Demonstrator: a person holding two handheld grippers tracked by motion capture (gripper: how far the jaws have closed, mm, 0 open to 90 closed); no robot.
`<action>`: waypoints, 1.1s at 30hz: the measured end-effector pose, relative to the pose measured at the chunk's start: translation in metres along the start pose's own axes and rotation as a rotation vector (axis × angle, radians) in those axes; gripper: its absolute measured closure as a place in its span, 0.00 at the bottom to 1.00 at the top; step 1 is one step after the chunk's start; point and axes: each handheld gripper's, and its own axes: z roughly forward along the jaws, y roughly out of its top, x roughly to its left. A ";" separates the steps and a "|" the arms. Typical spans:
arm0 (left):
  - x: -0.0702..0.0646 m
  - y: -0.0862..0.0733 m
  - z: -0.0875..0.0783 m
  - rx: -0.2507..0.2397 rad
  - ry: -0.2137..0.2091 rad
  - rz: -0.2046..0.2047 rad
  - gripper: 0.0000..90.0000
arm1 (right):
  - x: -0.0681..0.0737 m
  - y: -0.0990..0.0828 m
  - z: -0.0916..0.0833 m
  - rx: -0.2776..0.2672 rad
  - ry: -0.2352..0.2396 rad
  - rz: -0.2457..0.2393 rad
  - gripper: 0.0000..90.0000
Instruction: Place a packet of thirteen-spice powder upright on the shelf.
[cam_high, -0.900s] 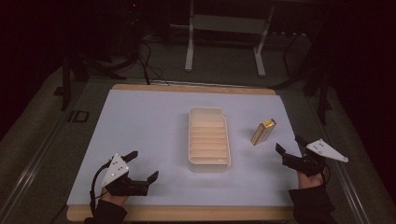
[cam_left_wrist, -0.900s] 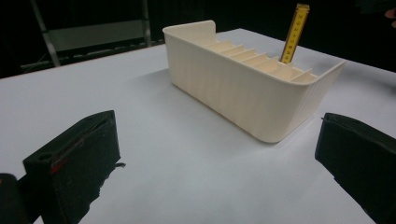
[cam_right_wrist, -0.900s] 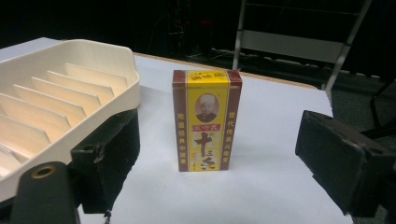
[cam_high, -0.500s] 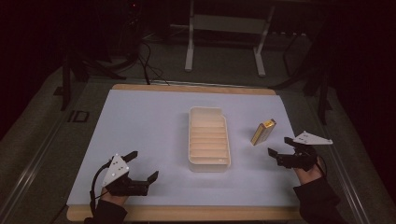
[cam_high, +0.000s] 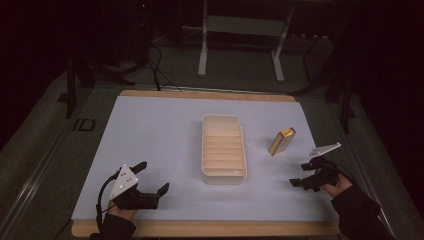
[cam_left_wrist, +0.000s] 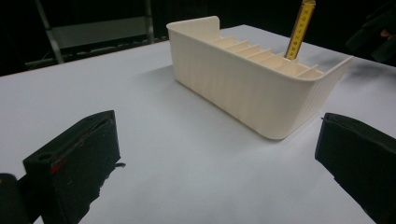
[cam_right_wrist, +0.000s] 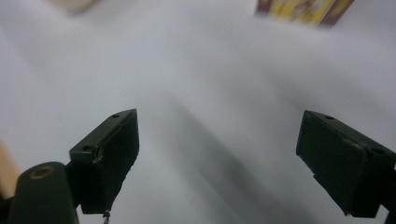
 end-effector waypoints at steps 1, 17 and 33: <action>0.000 0.000 0.000 0.000 0.000 0.001 0.00 | -0.001 -0.001 0.002 0.070 0.033 -0.020 0.15; 0.001 0.000 0.000 0.004 -0.004 -0.003 0.00 | 0.012 0.018 -0.010 0.413 0.033 -0.265 0.15; 0.001 -0.001 0.001 0.017 -0.004 0.004 0.00 | 0.023 0.037 -0.015 0.656 0.112 -0.352 0.16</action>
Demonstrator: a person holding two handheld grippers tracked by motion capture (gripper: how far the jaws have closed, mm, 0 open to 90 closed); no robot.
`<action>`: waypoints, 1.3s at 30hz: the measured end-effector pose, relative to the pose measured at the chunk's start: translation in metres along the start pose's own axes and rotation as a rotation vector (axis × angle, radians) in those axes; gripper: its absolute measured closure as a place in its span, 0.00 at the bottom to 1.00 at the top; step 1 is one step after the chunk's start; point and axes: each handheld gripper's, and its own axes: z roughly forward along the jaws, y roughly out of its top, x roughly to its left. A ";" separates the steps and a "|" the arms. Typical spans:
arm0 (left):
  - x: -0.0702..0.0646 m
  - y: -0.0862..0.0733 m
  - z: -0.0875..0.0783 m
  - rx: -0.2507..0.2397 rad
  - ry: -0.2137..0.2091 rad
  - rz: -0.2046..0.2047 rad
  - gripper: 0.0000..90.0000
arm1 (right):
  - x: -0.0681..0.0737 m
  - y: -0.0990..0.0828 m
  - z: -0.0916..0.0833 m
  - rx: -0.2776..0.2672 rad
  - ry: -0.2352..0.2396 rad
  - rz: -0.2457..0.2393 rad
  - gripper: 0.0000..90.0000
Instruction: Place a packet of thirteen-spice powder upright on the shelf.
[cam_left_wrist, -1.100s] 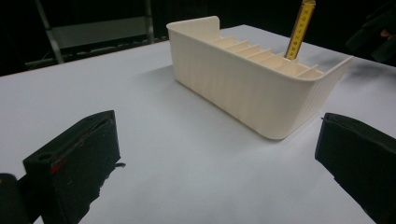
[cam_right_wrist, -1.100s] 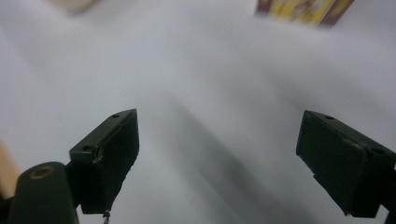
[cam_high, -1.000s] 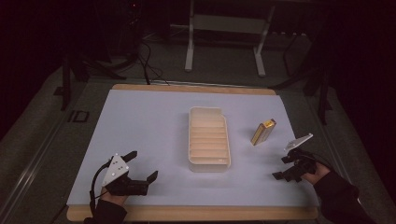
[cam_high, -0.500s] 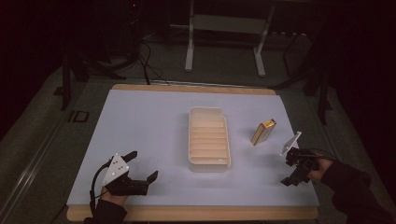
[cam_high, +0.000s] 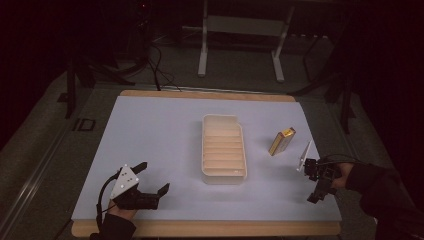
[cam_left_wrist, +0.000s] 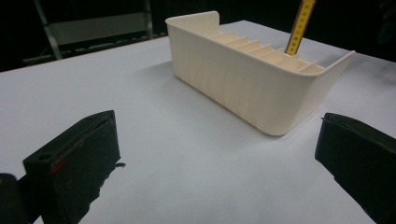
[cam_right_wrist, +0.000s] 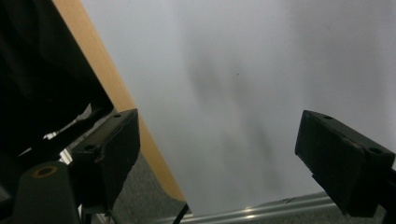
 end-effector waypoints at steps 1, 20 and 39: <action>0.000 0.000 0.000 -0.001 -0.001 -0.001 0.00 | 0.001 0.001 -0.001 0.004 -0.009 -0.016 0.15; -0.001 -0.002 -0.003 0.006 0.016 -0.010 0.00 | 0.001 0.020 -0.037 -0.048 -0.038 -0.156 0.15; -0.001 -0.006 -0.007 0.020 0.032 -0.014 0.00 | -0.028 0.049 -0.079 -0.033 -0.228 -0.258 0.21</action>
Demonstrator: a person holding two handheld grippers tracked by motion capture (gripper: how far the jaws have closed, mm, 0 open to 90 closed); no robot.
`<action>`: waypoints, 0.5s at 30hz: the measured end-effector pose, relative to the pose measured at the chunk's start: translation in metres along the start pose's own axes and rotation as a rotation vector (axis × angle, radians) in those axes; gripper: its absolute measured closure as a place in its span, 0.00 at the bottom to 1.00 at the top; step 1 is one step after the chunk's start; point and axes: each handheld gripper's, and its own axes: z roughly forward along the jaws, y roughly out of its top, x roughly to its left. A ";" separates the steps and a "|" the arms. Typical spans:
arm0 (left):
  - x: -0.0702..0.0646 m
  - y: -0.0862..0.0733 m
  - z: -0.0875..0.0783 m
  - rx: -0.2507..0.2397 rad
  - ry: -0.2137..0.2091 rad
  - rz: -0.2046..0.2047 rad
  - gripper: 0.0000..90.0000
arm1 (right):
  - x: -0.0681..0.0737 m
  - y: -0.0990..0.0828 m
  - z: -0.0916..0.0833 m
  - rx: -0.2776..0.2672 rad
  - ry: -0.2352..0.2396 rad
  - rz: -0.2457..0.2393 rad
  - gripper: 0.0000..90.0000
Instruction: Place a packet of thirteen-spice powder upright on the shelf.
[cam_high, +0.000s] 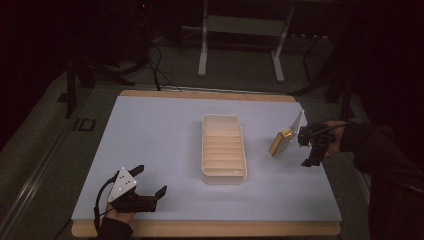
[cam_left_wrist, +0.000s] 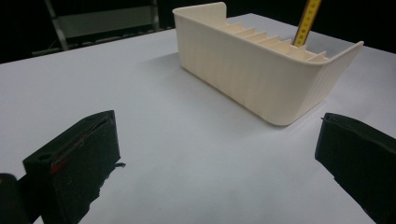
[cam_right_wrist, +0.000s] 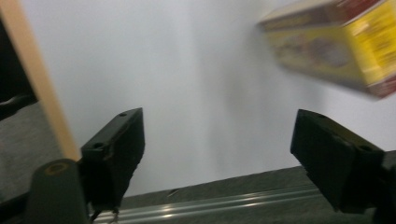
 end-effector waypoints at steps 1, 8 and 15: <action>0.000 0.000 0.000 -0.002 0.001 -0.003 0.00 | -0.003 0.002 -0.002 -0.011 -0.018 0.000 0.21; 0.000 -0.002 -0.002 0.007 -0.001 -0.004 0.00 | -0.020 0.011 -0.006 -0.059 -0.071 -0.021 0.25; 0.000 -0.003 0.000 0.020 -0.012 -0.007 0.00 | -0.042 0.018 -0.002 -0.078 -0.124 -0.028 0.27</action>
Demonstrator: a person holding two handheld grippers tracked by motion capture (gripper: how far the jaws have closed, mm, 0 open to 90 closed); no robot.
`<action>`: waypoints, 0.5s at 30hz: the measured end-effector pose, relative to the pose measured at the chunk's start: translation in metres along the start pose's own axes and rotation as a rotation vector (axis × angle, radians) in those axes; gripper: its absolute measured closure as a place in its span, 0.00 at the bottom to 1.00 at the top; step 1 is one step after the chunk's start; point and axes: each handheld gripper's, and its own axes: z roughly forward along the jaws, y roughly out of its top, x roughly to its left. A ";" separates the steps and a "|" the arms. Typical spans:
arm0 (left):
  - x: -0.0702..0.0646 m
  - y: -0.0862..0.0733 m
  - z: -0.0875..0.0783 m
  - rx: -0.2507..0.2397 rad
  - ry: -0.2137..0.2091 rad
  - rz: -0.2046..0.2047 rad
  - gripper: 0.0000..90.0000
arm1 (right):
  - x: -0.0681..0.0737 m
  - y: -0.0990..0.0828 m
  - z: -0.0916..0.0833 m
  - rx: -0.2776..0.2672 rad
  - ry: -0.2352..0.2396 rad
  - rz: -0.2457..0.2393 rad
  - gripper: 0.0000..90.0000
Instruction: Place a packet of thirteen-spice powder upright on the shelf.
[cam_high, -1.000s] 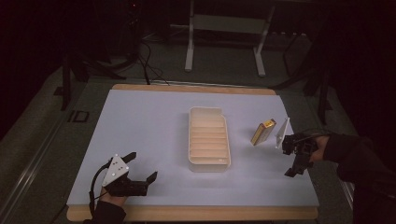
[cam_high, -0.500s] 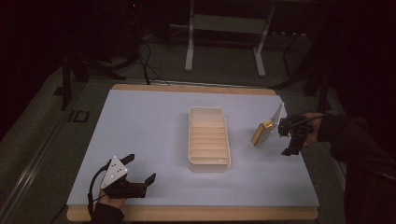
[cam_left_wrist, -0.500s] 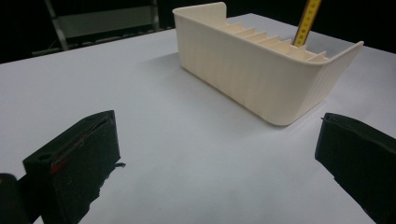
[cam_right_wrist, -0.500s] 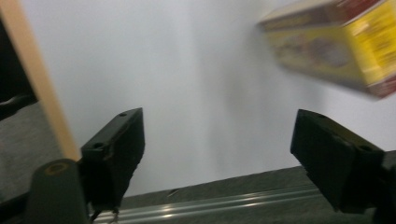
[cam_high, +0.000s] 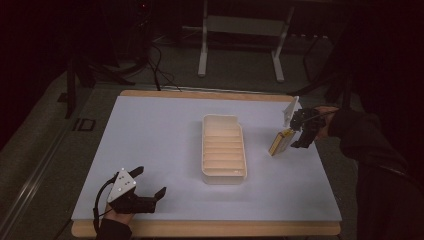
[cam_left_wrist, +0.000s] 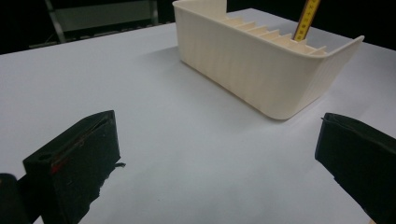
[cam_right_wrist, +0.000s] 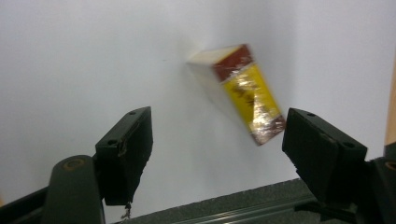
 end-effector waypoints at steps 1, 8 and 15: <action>0.000 0.000 0.000 0.000 0.000 0.000 0.00 | -0.002 0.001 0.002 0.006 -0.006 -0.006 0.27; 0.000 -0.001 0.000 0.004 -0.001 -0.007 0.00 | -0.015 0.009 0.013 0.011 0.008 -0.033 0.30; 0.000 -0.002 -0.003 0.006 -0.005 -0.011 0.00 | -0.020 0.020 0.032 0.063 0.043 -0.059 0.32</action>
